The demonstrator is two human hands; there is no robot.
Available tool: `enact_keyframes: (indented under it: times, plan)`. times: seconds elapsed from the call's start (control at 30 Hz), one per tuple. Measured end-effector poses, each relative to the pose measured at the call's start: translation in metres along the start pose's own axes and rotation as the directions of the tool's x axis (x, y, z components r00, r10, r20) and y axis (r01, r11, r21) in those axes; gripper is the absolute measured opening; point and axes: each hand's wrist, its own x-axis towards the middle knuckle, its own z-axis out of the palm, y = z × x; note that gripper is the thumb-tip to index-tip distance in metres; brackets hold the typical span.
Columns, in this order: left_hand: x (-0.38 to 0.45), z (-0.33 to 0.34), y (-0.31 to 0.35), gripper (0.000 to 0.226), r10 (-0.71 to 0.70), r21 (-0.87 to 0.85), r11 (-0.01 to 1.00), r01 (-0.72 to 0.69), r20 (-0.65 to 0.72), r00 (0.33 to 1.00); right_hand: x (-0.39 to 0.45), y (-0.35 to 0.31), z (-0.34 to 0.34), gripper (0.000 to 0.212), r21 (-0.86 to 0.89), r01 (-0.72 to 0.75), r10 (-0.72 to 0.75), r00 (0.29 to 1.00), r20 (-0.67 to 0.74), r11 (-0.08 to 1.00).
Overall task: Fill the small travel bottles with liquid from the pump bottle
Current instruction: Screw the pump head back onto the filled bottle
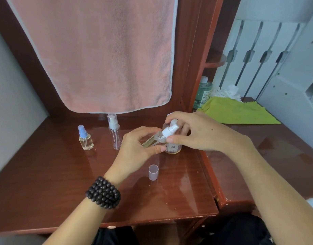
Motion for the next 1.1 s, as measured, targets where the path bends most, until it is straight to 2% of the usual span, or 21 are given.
enact_keyframes:
  times: [0.1,0.2,0.23,0.4,0.43,0.53,0.6,0.7,0.83,0.93,1.0,1.03,1.1]
  plan:
    - [0.000,-0.001,0.002,0.043,0.014,0.002,1.000,-0.014,0.008,1.000,0.001,-0.001,-0.001,0.023,0.011,0.092,-0.092,0.996,-0.010,0.996]
    - [0.001,0.000,0.005,0.044,0.032,0.004,0.999,-0.032,0.017,0.999,0.003,0.000,-0.002,0.013,-0.014,0.095,-0.095,0.995,-0.020,0.995]
    - [0.002,0.001,0.006,0.043,0.037,0.007,0.999,-0.037,0.020,0.999,0.003,0.000,-0.001,0.016,-0.032,0.087,-0.087,0.996,-0.020,0.996]
    - [0.001,0.005,0.006,0.046,0.060,0.019,0.998,-0.060,0.008,0.998,0.006,-0.006,0.008,0.059,-0.157,0.015,-0.030,0.996,-0.088,0.988]
    - [0.001,0.006,0.005,0.045,0.061,0.021,0.998,-0.061,0.008,0.998,0.006,-0.006,0.010,0.060,-0.174,0.000,-0.017,0.995,-0.100,0.985]
    - [0.000,0.005,0.004,0.045,0.032,-0.017,0.999,-0.032,0.016,0.999,0.003,-0.005,0.006,0.044,-0.106,-0.036,0.023,0.991,-0.128,0.994]
    - [0.000,0.003,0.003,0.045,0.022,-0.021,1.000,-0.022,0.014,1.000,-0.001,-0.002,0.001,0.027,-0.058,-0.014,0.009,0.997,-0.081,0.998]
    - [0.001,0.001,0.004,0.045,0.017,-0.017,1.000,-0.017,0.010,1.000,-0.004,0.000,-0.005,0.032,-0.038,0.079,-0.080,0.997,-0.024,0.996]
    - [0.003,0.001,0.005,0.045,0.031,0.002,1.000,-0.031,0.005,0.999,-0.003,-0.003,-0.006,0.008,-0.014,0.062,-0.063,0.996,-0.069,0.998]
    - [0.002,0.002,0.005,0.045,0.044,0.014,0.999,-0.044,0.016,0.999,0.000,-0.003,0.001,0.047,-0.096,0.035,-0.039,0.999,-0.031,0.995]
    - [0.001,0.002,0.004,0.044,0.050,0.027,0.998,-0.051,0.020,0.999,0.000,-0.003,0.003,0.063,-0.192,-0.003,-0.007,0.999,-0.052,0.981]
    - [0.001,0.002,0.004,0.043,0.050,0.030,0.998,-0.051,0.020,0.999,0.000,-0.001,0.004,0.063,-0.213,-0.008,-0.007,0.997,-0.071,0.977]
    - [0.000,0.002,0.005,0.044,0.043,0.024,0.999,-0.043,0.015,0.999,-0.002,0.002,0.002,0.037,-0.133,0.009,-0.019,0.997,-0.074,0.991]
